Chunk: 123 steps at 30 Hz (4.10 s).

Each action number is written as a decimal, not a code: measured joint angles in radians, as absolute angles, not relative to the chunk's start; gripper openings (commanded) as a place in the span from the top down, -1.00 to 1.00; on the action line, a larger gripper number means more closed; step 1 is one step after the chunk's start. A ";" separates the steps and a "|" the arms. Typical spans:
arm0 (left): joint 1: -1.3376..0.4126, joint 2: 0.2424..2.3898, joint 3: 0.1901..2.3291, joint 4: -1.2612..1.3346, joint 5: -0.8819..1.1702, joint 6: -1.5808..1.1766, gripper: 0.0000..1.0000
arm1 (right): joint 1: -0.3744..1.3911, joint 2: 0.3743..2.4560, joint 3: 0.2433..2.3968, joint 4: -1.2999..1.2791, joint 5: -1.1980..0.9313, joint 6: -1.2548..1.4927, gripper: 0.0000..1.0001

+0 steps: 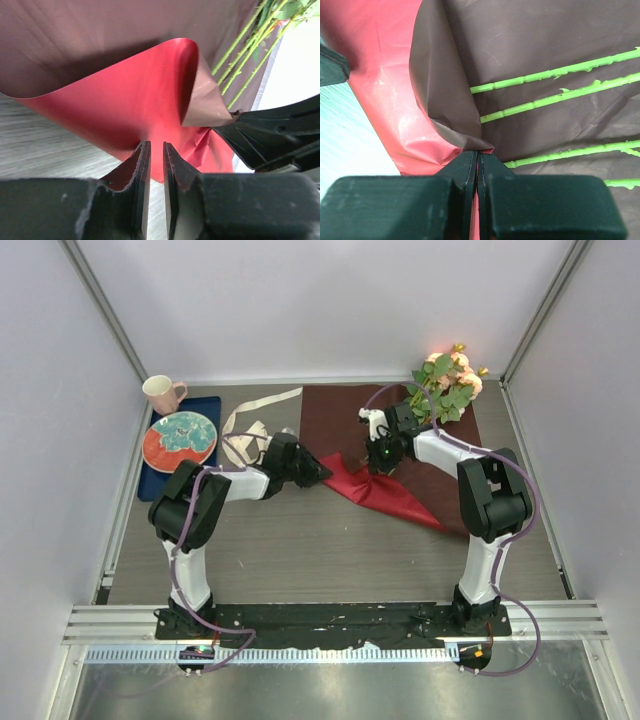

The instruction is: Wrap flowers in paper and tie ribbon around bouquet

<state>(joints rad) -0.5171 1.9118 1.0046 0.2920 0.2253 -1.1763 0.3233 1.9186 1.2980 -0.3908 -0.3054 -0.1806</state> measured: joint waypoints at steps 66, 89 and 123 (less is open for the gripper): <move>-0.486 2.078 1.219 0.048 0.311 -1.238 1.00 | 0.461 1.143 0.709 -0.681 0.251 0.964 0.61; -0.478 2.081 1.186 0.099 0.333 -1.293 1.00 | 0.319 1.242 0.520 -0.330 0.150 1.053 0.59; -0.463 2.070 1.139 0.180 0.343 -1.289 1.00 | 0.534 1.921 1.100 0.009 -0.105 0.655 1.00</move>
